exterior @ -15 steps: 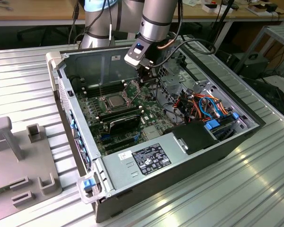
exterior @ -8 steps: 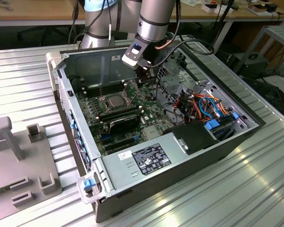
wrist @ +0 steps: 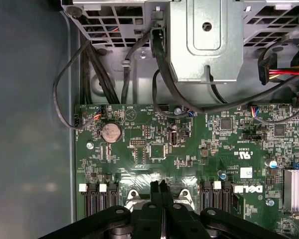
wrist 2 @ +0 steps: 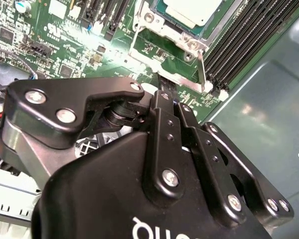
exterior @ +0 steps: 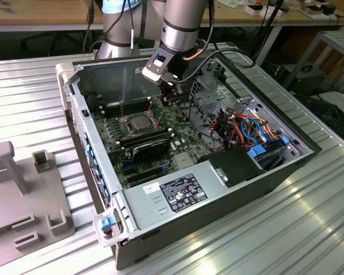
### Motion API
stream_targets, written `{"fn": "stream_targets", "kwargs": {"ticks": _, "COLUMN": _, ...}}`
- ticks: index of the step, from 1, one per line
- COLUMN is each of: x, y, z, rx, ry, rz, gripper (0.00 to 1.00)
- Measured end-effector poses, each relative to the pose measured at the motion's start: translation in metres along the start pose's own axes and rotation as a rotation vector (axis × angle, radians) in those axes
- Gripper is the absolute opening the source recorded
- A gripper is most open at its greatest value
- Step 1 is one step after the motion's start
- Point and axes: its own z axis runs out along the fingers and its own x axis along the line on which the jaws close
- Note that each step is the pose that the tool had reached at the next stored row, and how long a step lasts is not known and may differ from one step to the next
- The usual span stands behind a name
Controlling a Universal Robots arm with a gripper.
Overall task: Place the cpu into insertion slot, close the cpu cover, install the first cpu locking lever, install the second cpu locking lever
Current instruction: 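Close the cpu cover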
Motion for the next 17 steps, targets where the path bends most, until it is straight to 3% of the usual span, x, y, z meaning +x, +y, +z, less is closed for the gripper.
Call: {"fn": "stream_targets", "kwargs": {"ticks": 17, "x": 0.0014, "y": -0.0213, "z": 0.0010, "rx": 0.0000, "ry": -0.0001, "rz": 0.000, "gripper": 0.11}}
